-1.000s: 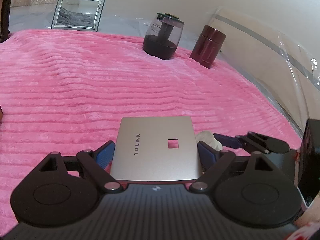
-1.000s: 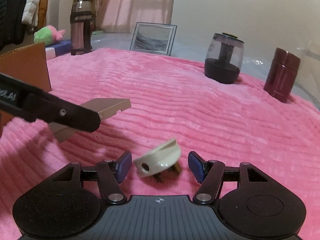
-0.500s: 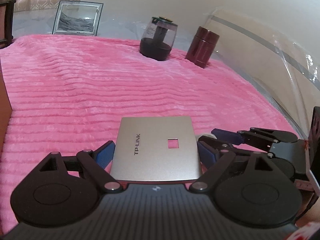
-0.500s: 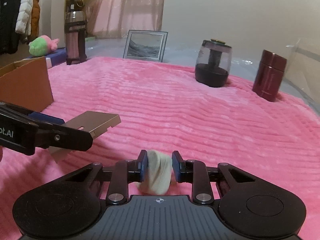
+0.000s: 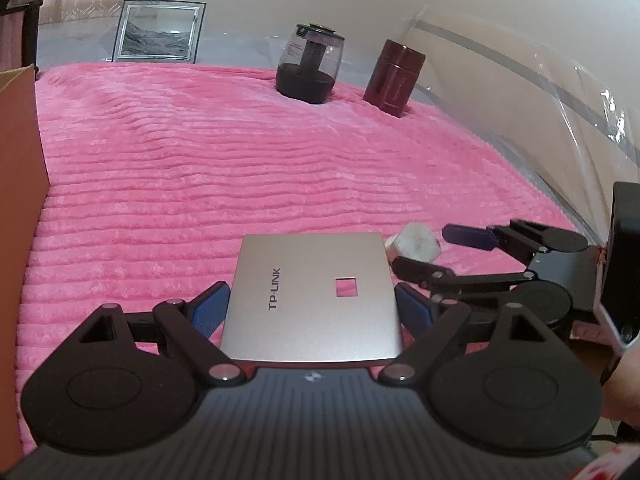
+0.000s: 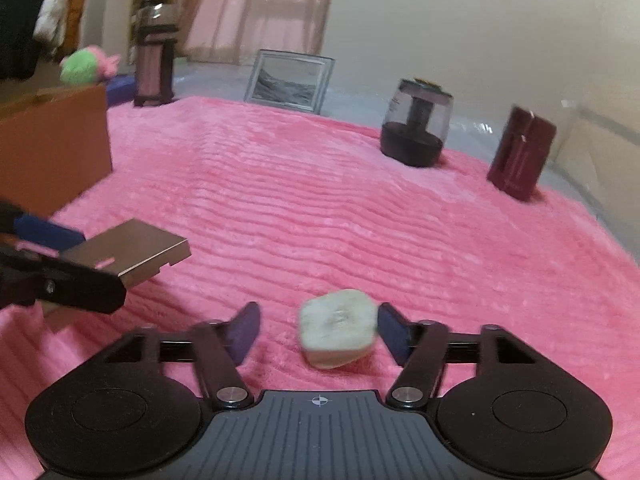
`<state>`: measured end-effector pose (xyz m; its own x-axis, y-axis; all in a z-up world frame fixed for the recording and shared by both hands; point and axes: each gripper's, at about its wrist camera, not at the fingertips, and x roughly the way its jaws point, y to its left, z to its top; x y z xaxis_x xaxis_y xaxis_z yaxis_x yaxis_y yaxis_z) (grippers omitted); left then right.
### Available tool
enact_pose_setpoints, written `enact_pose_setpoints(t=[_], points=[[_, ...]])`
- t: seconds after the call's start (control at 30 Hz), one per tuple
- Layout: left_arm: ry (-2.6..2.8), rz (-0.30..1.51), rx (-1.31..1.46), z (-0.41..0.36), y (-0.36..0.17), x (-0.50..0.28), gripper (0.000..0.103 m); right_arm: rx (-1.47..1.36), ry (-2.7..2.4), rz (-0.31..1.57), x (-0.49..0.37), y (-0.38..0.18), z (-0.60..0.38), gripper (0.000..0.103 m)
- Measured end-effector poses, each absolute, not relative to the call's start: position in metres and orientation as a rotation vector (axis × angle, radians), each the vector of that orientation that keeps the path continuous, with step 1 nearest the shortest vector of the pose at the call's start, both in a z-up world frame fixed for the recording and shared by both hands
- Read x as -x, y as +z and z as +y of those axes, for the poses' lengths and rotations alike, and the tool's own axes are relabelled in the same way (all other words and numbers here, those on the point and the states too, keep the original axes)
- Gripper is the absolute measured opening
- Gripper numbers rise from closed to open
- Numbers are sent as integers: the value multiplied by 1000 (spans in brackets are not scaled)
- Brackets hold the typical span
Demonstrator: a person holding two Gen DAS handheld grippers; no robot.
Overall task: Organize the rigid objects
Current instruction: 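Grasp the white plug adapter with the right tool, then carry the router panel and plug together over the cardboard box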
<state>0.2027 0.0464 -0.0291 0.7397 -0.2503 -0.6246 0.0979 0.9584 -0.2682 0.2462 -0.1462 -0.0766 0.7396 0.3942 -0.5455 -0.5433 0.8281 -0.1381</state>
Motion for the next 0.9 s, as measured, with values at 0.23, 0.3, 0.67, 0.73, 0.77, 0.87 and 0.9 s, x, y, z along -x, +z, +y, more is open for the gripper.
enact_pose_setpoints(t=[0.23,0.3,0.67,0.73,0.77,0.87,0.9], points=[[-201,709,209,44,-36,-210,85,344,502,524,-257,-92,-145,63],[-204,709,202,43,-38,-212,85,330,502,533,-263,-94,-147,63],[-206,720,190,37,-37,-212,85,254,487,582,-268,-88,-158,47],[-208,715,187,35,-32,-208,85,234,489,585,-262,-82,-160,47],[-209,711,184,34,-28,-205,85,230,488,582,-258,-78,-161,47],[-210,693,174,32,-16,-194,85,203,491,577,-245,-63,-163,47],[-210,688,173,32,-12,-190,85,197,493,573,-240,-58,-163,47]])
